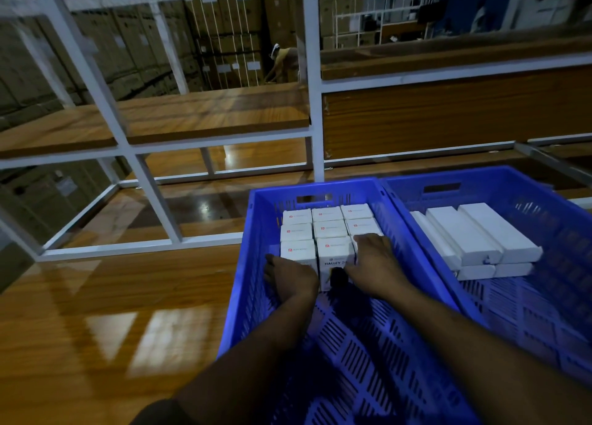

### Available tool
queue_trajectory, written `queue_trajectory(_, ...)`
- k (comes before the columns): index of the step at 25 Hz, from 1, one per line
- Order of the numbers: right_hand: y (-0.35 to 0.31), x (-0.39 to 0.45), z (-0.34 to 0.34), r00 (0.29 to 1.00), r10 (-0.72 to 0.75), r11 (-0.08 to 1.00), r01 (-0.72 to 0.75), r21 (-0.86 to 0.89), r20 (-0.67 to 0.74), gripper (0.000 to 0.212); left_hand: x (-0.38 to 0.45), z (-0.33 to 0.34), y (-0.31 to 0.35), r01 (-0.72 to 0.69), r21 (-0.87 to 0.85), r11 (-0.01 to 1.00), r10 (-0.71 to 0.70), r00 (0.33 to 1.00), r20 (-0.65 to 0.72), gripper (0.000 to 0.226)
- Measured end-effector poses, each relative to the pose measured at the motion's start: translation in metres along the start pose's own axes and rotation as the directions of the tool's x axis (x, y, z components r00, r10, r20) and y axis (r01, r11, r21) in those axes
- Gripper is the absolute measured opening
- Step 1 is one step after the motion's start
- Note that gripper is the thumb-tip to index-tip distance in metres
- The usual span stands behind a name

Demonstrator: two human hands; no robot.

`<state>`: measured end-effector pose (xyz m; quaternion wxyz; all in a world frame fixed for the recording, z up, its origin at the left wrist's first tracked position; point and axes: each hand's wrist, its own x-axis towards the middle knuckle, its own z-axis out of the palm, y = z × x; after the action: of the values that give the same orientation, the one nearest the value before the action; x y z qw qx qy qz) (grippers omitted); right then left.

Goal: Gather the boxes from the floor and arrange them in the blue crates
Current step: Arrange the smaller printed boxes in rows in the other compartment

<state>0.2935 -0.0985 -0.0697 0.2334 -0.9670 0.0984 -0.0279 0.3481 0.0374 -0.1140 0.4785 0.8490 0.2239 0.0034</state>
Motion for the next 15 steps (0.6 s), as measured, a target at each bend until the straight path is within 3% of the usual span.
queue_trajectory(3, -0.003, 0.005, 0.006, 1.0, -0.016, 0.999, 0.017, -0.044, 0.013, 0.061, 0.005, -0.005, 0.005, -0.04, -0.042, 0.998, 0.036, 0.996, -0.087, 0.063)
queue_trajectory(5, -0.008, 0.015, 0.007, 1.0, -0.018, 0.995, 0.019, -0.097, 0.014, 0.065, 0.009, -0.006, 0.008, -0.111, 0.04, 0.993, 0.114, 0.989, -0.095, 0.05)
queue_trajectory(6, -0.01, 0.021, 0.006, 1.0, -0.018, 0.994, 0.019, -0.111, 0.003, 0.065, 0.015, -0.003, 0.011, -0.151, 0.091, 0.984, 0.159, 0.984, -0.084, 0.049)
queue_trajectory(9, -0.006, 0.044, 0.006, 0.999, 0.015, 0.993, -0.019, -0.114, -0.032, 0.066, 0.029, 0.003, 0.021, -0.186, -0.021, 0.982, 0.186, 0.982, -0.024, 0.058)
queue_trajectory(13, 0.007, 0.06, 0.029, 0.996, 0.068, 0.978, -0.055, -0.203, 0.059, 0.075, 0.038, 0.008, 0.023, -0.179, -0.083, 0.98, 0.186, 0.98, 0.077, 0.053)
queue_trajectory(15, 0.006, 0.064, 0.039, 0.997, 0.039, 0.963, -0.019, -0.267, 0.069, 0.076, 0.037, 0.01, 0.018, -0.238, 0.015, 0.971, 0.235, 0.966, 0.108, 0.064)
